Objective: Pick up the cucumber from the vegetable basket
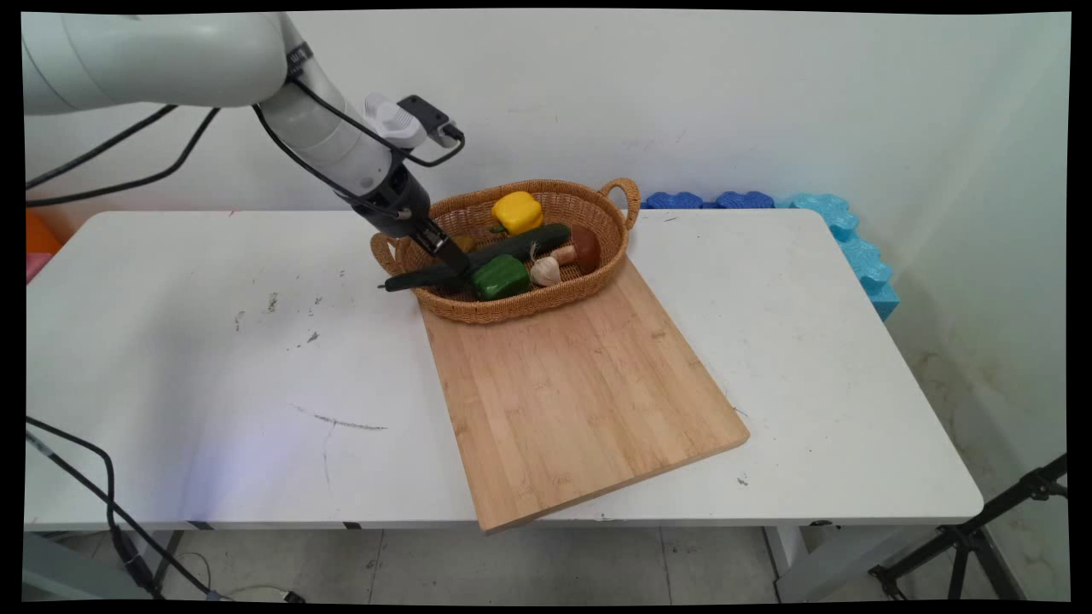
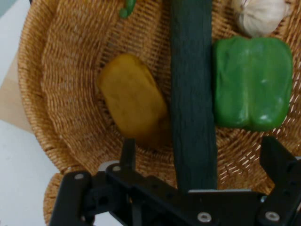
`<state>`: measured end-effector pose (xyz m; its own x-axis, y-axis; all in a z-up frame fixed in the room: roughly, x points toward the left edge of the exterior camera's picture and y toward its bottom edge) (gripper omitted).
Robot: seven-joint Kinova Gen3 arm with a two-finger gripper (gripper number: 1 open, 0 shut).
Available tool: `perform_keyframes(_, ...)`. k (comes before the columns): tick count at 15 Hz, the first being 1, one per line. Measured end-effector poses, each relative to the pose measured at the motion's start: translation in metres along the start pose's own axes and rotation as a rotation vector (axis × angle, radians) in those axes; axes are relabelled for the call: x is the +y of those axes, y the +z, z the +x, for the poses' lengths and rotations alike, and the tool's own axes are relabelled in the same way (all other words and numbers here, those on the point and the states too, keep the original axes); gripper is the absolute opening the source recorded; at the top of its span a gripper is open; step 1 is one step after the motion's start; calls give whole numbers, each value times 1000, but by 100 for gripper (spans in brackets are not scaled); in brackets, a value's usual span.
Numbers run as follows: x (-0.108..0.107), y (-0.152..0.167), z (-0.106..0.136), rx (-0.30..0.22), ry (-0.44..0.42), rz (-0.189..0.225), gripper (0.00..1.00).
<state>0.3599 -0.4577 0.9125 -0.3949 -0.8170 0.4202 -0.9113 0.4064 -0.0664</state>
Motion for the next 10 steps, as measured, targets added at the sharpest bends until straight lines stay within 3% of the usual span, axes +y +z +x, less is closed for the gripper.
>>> perform_keyframes(10,3,25,0,-46,4,-7,100)
